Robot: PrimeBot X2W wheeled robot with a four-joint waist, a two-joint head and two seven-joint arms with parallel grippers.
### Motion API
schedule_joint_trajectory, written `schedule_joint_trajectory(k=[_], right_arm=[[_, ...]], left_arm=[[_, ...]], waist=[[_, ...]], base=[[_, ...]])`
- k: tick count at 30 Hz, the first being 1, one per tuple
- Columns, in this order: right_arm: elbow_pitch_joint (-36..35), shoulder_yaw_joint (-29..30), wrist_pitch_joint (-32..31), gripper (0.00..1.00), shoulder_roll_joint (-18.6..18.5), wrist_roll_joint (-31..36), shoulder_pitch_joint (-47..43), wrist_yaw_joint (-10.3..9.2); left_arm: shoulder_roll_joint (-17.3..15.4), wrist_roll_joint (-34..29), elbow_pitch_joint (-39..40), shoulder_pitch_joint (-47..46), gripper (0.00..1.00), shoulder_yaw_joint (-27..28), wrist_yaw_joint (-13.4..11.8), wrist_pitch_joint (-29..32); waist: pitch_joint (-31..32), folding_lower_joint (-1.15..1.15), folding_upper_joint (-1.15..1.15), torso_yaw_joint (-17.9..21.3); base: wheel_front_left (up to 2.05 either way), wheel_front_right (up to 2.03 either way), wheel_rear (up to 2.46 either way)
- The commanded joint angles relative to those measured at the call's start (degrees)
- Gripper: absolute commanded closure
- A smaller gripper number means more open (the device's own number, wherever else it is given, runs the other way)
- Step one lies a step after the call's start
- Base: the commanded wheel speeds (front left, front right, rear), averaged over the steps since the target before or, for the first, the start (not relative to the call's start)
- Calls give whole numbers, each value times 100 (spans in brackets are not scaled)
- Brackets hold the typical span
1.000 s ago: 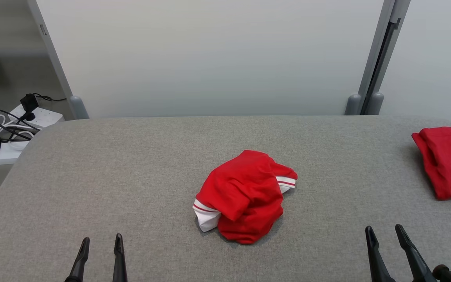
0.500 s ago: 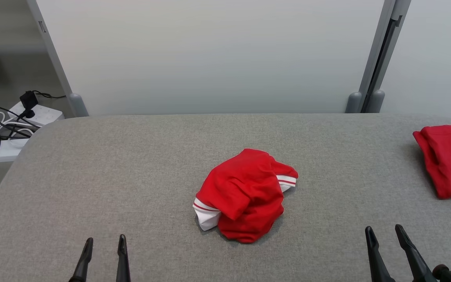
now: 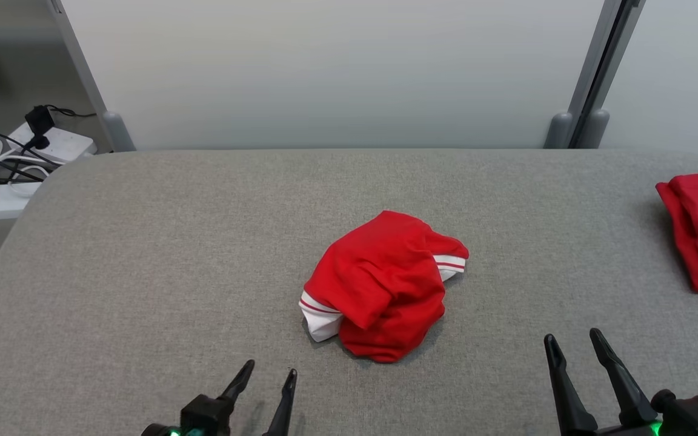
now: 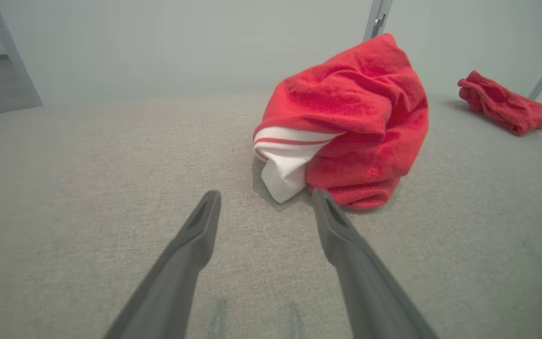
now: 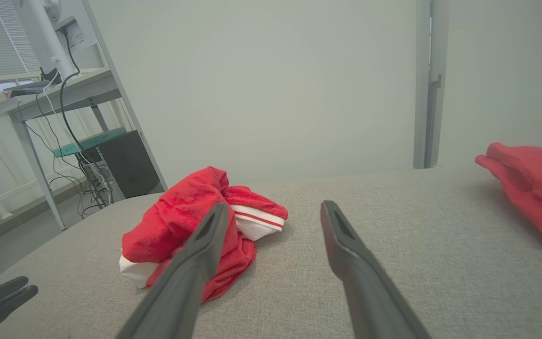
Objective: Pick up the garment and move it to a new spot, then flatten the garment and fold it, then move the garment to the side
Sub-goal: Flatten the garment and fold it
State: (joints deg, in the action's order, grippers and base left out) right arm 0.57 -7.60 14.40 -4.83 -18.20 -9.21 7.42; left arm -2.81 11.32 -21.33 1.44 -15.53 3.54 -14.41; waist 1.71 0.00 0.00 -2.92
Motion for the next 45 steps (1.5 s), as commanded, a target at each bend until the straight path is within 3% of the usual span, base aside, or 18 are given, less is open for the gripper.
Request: schedule_joint_trajectory(k=[1,10,19,25,26,27,32,38,45], right_arm=[[-129,-147,60,0,-139,-62,272,7],[-118,-350,60,0,-331,-149,430,7],[-137,-669,60,0,-597,-276,796,7],[-108,-805,60,0,-698,-335,1037,7],[-84,-862,60,0,-700,-352,1080,7],[-63,-905,60,0,-692,-377,1098,7],[251,-1209,60,0,-535,-818,1202,7],[1792,-2571,60,0,-518,-1699,1976,7],[3185,-3387,60,0,-254,-2364,2978,7]], left_arm=[[-7,94,-47,-403,0,78,44,-59],[-7,329,-1149,-1236,0,-476,88,-59],[-7,609,-1982,-2100,0,-711,-281,-59],[-7,879,-2595,-2514,0,-968,-296,-59],[-7,960,-2684,-2635,29,-1041,-267,-59],[-7,973,-2636,-2693,100,-1038,-277,-59],[-7,859,-2234,-2783,100,-854,-428,-59],[-56,336,-1470,-2785,100,-579,-485,-59],[-156,-96,-824,-2755,100,-292,-566,-59]], waist=[[-63,0,0,37],[-316,0,0,264],[-797,0,0,458],[-901,0,0,552],[-907,0,0,557],[-908,0,0,552],[-930,0,0,454],[-957,0,0,107],[-941,0,0,-311]], base=[[0,0,0],[0,0,0],[0,0,0],[0,0,0],[0,0,0],[0,0,0],[0,0,0],[0,0,0],[0,0,0]])
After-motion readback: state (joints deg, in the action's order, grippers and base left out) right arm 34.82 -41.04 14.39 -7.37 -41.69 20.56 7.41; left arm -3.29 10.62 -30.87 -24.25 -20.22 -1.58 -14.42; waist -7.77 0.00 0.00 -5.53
